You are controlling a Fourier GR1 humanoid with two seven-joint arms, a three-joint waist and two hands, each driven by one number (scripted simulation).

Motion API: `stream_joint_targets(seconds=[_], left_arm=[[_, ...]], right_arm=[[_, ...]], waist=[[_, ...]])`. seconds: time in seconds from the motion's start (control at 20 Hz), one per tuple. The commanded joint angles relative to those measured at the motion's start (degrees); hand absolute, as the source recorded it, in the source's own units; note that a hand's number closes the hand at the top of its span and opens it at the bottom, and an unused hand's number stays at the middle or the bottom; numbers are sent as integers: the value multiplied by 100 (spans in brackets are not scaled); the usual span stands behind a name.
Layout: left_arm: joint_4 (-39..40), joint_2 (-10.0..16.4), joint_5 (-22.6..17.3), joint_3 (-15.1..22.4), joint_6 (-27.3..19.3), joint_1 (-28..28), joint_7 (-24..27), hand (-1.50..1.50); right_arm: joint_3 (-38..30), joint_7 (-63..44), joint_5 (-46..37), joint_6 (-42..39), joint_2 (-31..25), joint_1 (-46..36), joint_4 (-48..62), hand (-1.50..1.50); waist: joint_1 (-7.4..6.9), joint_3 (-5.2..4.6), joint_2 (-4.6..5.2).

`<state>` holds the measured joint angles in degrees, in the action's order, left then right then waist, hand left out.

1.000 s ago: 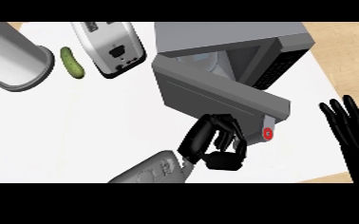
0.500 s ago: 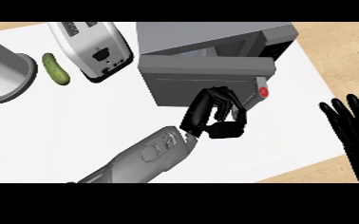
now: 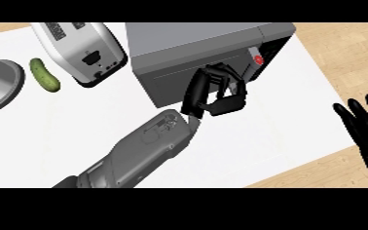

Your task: Pick up the milk, place it into the microwave and close the microwave

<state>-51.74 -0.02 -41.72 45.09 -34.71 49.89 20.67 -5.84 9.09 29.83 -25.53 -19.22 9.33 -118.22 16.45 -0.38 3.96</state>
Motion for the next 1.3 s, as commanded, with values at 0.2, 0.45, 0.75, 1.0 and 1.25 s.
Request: stream_joint_targets(seconds=[0.2,0.45,0.75,1.0,1.25], left_arm=[[347,2,-473,-226,19,313,482,150],[481,2,-676,-285,101,370,674,150],[623,2,-859,-288,127,362,928,150],[653,2,-969,-212,99,424,1115,150],[732,2,-1088,-149,105,399,1278,150]], right_arm=[[-129,-246,283,16,-231,-216,-171,-150],[-156,-324,466,-9,-288,-233,-171,-150],[-255,-425,677,12,-403,-350,-290,-150],[-318,-487,827,38,-468,-454,-292,-150],[-403,-589,1032,10,-588,-470,-308,-150]], waist=[[168,5,63],[194,15,90],[207,15,96],[229,21,110],[272,27,99]])
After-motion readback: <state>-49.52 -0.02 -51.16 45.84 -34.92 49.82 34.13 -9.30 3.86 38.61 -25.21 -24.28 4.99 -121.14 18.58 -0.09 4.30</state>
